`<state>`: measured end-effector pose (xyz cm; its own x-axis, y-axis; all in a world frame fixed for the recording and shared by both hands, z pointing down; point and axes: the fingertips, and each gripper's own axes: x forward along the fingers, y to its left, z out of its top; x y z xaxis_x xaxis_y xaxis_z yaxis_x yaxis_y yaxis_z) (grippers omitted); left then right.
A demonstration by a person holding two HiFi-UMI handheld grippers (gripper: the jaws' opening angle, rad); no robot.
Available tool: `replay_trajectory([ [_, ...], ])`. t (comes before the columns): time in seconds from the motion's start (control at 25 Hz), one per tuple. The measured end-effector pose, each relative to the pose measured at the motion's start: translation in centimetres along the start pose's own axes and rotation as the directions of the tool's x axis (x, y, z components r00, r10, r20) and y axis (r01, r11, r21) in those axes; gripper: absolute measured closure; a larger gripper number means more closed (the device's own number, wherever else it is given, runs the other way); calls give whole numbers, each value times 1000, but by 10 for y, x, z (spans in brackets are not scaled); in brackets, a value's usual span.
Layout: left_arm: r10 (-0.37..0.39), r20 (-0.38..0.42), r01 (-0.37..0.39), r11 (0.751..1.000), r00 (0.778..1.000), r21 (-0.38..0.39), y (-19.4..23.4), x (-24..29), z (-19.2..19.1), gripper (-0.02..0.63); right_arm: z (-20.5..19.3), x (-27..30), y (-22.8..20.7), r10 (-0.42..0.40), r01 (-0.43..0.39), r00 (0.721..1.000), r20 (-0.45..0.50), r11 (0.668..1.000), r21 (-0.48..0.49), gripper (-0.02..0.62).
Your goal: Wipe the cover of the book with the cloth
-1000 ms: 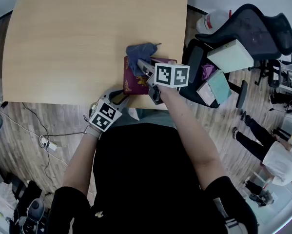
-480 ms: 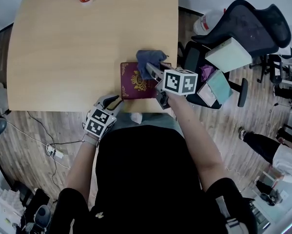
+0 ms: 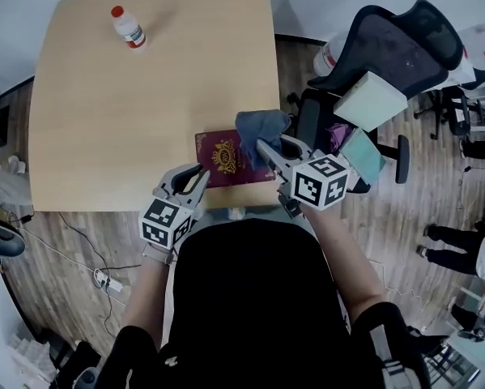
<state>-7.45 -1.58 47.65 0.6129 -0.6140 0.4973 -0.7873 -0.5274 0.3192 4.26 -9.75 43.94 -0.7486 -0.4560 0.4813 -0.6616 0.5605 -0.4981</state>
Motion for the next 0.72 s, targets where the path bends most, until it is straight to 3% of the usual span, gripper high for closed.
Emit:
replay_trajectory([
  [0.2, 17, 137, -23, 999, 990, 48, -18, -9, 70, 537, 37, -44, 12, 12, -4, 995, 96, 997, -75, 494],
  [0.44, 20, 298, -36, 998, 954, 50, -43, -24, 136, 537, 77, -97, 25, 19, 13, 979, 203, 987, -159, 494],
  [0.72, -1, 368, -49, 991, 930, 125, -73, -32, 185, 537, 110, -142, 37, 19, 60, 957, 291, 963, -262, 494],
])
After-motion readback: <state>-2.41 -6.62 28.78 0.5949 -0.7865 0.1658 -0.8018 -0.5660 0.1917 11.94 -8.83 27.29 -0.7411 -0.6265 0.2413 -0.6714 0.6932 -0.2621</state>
